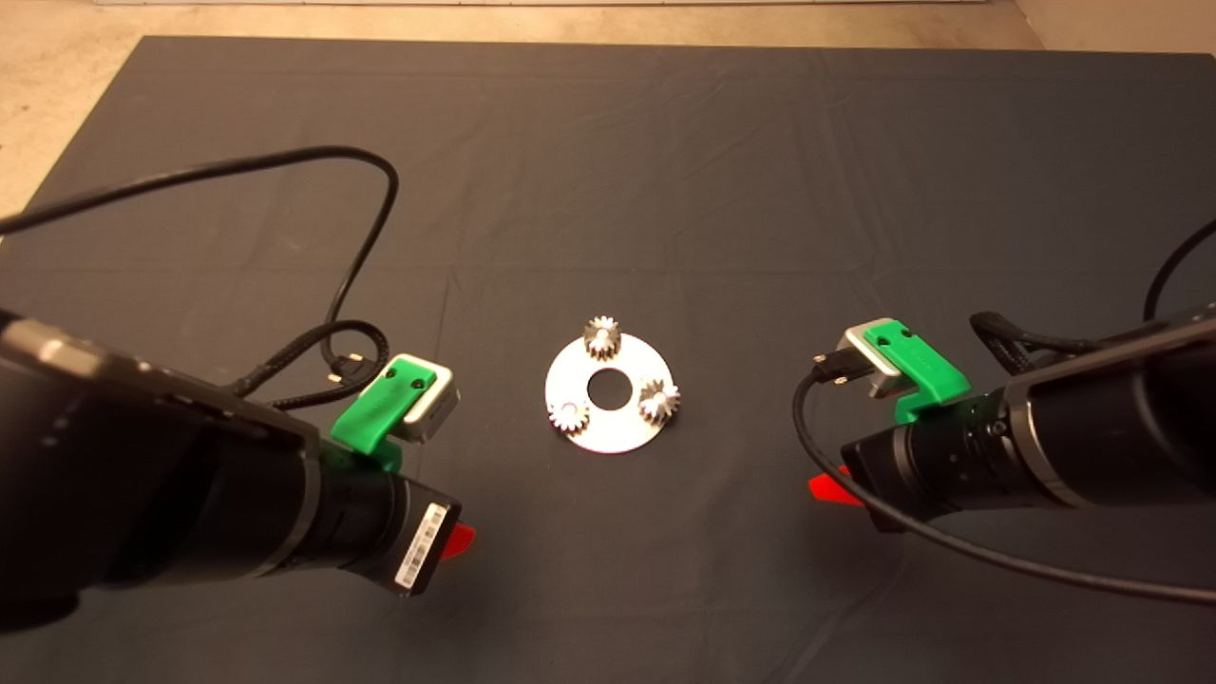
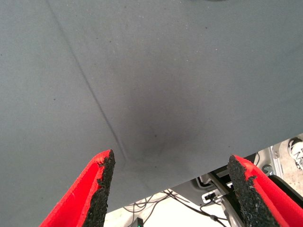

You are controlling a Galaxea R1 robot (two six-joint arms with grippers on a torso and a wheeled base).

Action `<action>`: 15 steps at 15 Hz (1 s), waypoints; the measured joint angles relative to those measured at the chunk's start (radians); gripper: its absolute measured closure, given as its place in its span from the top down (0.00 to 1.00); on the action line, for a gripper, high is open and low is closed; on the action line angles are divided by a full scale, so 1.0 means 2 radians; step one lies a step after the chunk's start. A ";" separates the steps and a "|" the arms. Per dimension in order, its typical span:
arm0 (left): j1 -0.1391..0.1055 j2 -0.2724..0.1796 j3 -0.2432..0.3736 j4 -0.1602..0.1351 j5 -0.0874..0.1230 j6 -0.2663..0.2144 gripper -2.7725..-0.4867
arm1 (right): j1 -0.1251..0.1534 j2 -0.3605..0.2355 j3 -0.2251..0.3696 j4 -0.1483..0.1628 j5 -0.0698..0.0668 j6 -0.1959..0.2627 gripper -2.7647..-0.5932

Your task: Install three planetary gears onto the carrier pins

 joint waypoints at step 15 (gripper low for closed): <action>0.004 0.003 0.000 0.000 0.000 -0.018 0.50 | 0.000 -0.003 0.005 0.004 0.000 0.015 0.33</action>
